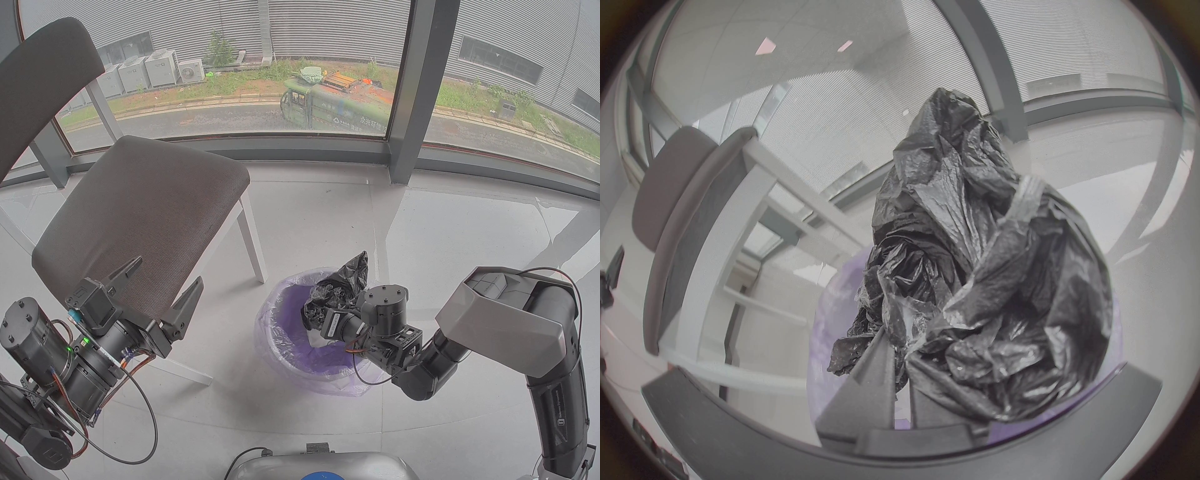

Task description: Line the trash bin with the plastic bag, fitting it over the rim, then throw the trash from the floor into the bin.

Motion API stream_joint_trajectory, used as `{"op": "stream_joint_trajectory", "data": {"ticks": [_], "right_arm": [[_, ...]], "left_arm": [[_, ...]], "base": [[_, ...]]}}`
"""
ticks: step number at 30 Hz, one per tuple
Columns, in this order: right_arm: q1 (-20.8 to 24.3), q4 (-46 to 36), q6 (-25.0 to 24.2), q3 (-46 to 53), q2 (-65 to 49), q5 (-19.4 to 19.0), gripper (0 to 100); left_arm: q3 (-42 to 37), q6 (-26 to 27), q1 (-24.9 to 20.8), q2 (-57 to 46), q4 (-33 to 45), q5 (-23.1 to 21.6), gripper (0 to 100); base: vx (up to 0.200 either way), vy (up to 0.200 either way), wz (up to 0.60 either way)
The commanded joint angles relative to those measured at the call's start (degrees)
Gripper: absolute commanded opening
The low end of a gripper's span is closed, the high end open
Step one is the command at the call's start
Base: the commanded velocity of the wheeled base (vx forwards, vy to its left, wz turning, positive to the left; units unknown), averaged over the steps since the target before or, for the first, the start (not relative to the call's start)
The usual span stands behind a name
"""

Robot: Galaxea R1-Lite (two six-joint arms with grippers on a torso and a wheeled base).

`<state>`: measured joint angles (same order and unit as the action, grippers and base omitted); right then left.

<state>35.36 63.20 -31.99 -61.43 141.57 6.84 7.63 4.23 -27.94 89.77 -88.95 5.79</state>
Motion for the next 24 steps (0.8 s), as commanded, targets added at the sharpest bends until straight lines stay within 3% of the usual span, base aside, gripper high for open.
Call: {"op": "stream_joint_trajectory", "data": {"ticks": [1,15,20,24], "right_arm": [[-0.74,2.37,-2.55,-3.61,3.36,1.42,0],[-0.03,2.37,-1.94,0.08,2.75,-0.07,0],[0.76,-0.18,-0.18,2.63,2.48,-1.65,0],[1.02,-4.22,2.54,6.76,0.11,-5.34,0]], "left_arm": [[-0.07,-0.01,0.08,-0.12,-1.05,0.01,100],[-0.16,-0.01,0.08,-0.47,-1.05,-0.08,100],[-0.07,-0.01,0.17,-0.65,-1.05,-0.08,100],[-0.07,-0.01,0.08,-0.65,-1.05,-0.08,100]], "base": [[0.0,0.0,0.0],[0.0,0.0,0.0],[0.0,0.0,0.0],[0.0,0.0,0.0]]}}
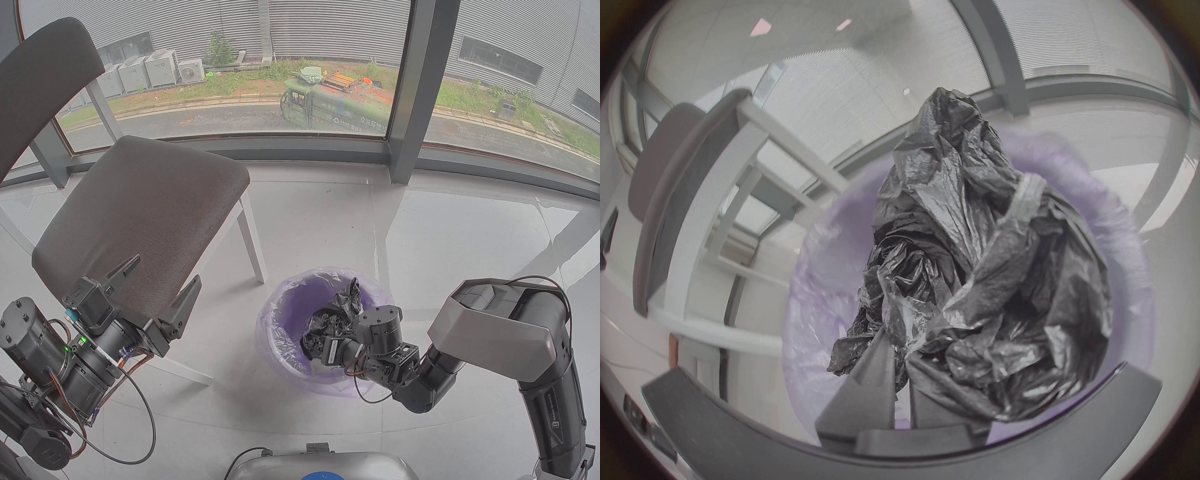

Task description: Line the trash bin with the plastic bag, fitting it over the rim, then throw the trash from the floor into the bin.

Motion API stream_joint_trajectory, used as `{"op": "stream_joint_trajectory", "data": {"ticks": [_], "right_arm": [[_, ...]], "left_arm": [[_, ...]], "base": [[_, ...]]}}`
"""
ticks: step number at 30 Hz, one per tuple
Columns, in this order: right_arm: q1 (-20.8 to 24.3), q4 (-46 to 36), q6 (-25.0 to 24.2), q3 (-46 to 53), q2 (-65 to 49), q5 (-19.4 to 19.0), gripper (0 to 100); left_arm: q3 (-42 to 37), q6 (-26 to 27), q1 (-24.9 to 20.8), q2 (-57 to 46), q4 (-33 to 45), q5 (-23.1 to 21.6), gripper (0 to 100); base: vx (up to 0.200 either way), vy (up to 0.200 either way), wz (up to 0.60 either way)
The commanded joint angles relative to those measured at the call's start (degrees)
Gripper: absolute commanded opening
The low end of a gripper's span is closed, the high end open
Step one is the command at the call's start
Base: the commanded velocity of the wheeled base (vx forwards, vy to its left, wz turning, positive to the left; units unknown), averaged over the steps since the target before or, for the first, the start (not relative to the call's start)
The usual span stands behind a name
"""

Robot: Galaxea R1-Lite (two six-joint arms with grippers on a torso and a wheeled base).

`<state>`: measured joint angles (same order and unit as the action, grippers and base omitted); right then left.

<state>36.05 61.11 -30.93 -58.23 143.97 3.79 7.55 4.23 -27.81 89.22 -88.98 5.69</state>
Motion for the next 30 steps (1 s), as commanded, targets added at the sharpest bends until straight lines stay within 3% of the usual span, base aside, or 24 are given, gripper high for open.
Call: {"op": "stream_joint_trajectory", "data": {"ticks": [1,8,15,30], "right_arm": [[0.51,-1.96,1.48,4.62,-2.73,-3.53,0],[0.78,-2.14,1.66,6.12,-3.61,-5.46,0],[0.78,3.4,-0.19,1.98,-1.85,-2.3,0],[4.91,5.69,-3.17,5.15,-2.38,-3.26,0]], "left_arm": [[0.01,0.08,-0.05,-0.1,-1.02,0.02,100],[0.1,0.08,-0.05,-0.1,-1.02,0.02,100],[-0.08,0.08,-0.14,-0.1,-1.02,0.02,100],[-0.08,0.08,-0.32,-0.1,-1.02,0.02,100]], "base": [[0.0,0.0,0.0],[0.0,0.0,0.0],[0.0,0.0,0.0],[0.0,0.0,0.0]]}}
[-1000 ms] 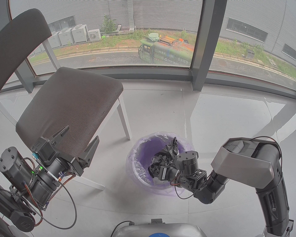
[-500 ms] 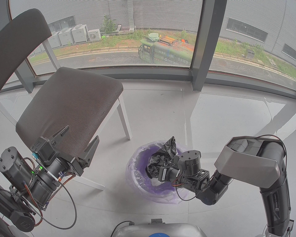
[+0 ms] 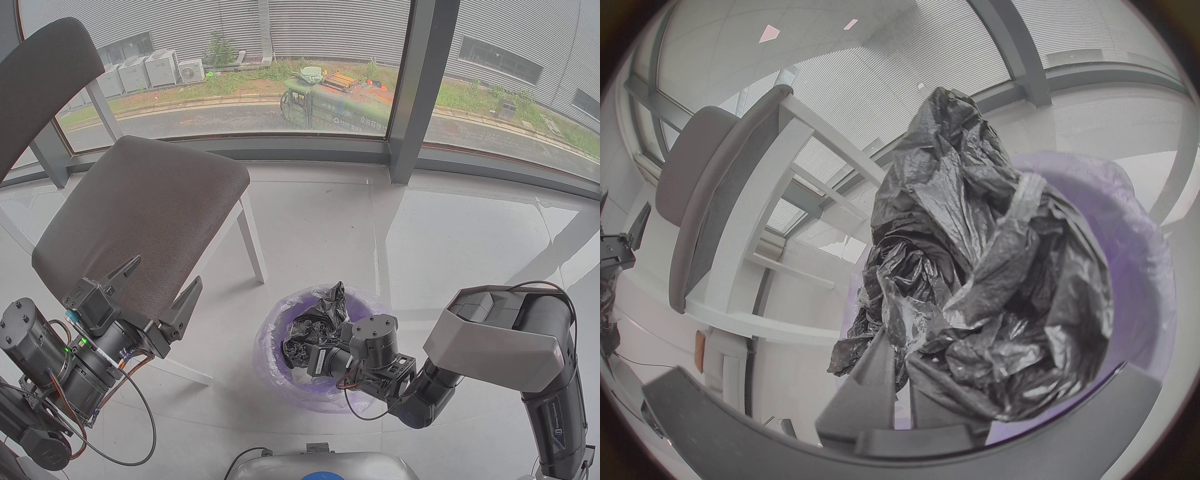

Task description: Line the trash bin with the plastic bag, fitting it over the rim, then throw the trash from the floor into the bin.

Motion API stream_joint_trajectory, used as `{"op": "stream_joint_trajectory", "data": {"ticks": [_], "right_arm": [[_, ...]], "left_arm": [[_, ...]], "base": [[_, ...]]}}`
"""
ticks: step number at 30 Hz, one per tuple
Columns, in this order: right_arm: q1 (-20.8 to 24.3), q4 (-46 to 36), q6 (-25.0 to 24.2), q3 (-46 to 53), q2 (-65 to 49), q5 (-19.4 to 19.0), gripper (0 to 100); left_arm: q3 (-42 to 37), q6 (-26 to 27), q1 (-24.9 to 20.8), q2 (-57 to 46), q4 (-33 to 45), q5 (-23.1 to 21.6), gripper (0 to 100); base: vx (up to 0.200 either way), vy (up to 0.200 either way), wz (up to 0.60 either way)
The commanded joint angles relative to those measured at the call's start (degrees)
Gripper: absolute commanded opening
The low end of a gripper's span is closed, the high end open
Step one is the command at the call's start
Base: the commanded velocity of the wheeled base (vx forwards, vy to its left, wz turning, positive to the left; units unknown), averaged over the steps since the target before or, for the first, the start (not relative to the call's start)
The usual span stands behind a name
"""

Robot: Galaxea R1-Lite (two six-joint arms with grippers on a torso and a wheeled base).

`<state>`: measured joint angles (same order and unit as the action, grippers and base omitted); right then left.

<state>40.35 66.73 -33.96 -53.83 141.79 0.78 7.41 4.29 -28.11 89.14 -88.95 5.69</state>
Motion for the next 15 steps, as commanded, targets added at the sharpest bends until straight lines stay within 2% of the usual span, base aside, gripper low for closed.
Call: {"op": "stream_joint_trajectory", "data": {"ticks": [1,6,10,14,15], "right_arm": [[0.69,0.07,-0.23,1.1,-0.55,-0.69,0],[-0.18,-0.29,0.48,1.1,-0.81,-0.52,0],[-3.17,-0.02,7.77,0.22,-0.37,1.94,0],[-5.02,0.07,14.54,-0.57,0.86,6.43,0],[-5.11,0.07,15.15,-0.57,0.95,6.6,0]], "left_arm": [[0.06,0.02,-0.01,-0.02,-1.05,0.02,100],[-0.03,0.02,-0.01,-0.02,-1.05,0.02,100],[0.06,0.02,0.16,-0.02,-1.05,0.02,100],[0.15,0.02,0.25,-0.02,-1.05,0.02,100],[0.15,0.02,0.25,-0.02,-1.05,0.02,100]], "base": [[0.0,0.0,0.0],[0.0,0.0,0.0],[0.0,0.0,0.0],[0.0,0.0,0.0],[0.0,0.0,0.0]]}}
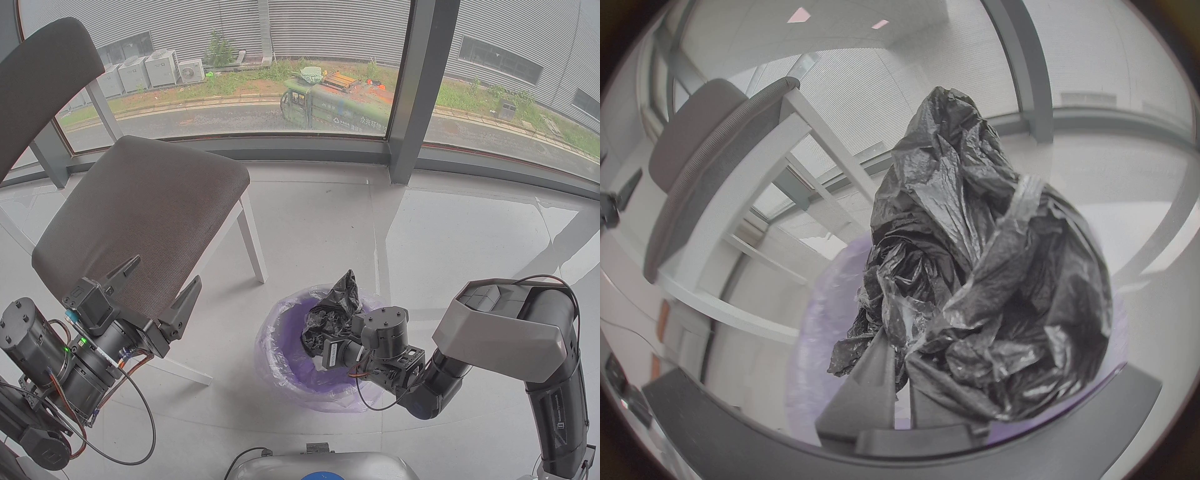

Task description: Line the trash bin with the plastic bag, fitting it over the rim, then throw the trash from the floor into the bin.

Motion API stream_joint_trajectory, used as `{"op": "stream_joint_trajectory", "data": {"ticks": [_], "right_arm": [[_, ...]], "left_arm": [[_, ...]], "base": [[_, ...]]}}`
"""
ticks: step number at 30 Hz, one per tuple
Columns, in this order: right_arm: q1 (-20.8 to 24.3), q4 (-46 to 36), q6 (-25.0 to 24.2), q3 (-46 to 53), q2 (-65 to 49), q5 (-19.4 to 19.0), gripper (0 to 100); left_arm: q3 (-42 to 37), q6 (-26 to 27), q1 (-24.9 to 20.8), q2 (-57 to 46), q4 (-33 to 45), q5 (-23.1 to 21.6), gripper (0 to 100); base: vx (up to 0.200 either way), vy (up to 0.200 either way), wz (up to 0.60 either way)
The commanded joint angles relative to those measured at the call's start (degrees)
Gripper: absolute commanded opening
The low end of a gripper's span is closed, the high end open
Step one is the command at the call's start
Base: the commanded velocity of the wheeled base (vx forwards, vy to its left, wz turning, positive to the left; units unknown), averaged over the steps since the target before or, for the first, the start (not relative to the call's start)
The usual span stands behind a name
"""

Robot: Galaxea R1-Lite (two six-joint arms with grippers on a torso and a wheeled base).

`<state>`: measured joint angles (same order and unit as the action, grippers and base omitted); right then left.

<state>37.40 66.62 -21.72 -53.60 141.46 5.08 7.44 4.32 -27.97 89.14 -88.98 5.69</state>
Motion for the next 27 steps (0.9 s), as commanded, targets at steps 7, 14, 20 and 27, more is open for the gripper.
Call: {"op": "stream_joint_trajectory", "data": {"ticks": [7,14,20,27], "right_arm": [[-3.3,4.04,7.92,-0.89,2.94,4.5,0],[-3.56,7.03,8.63,-0.36,2.33,4.23,0],[1.01,6.42,8.1,1.57,-1.1,4.23,0],[1.45,-3.69,16.71,-0.54,-3.38,4.32,0]], "left_arm": [[0.21,-0.01,0.02,-0.54,-1.02,0.02,100],[0.3,-0.01,-0.34,-1.07,-1.02,-0.07,100],[0.47,-0.1,0.19,-0.98,-1.02,-0.07,100],[-0.05,-0.01,-2.09,-1.07,-1.02,-0.07,100]], "base": [[0.0,0.0,0.0],[0.0,0.0,0.0],[0.0,0.0,0.0],[0.0,0.0,0.0]]}}
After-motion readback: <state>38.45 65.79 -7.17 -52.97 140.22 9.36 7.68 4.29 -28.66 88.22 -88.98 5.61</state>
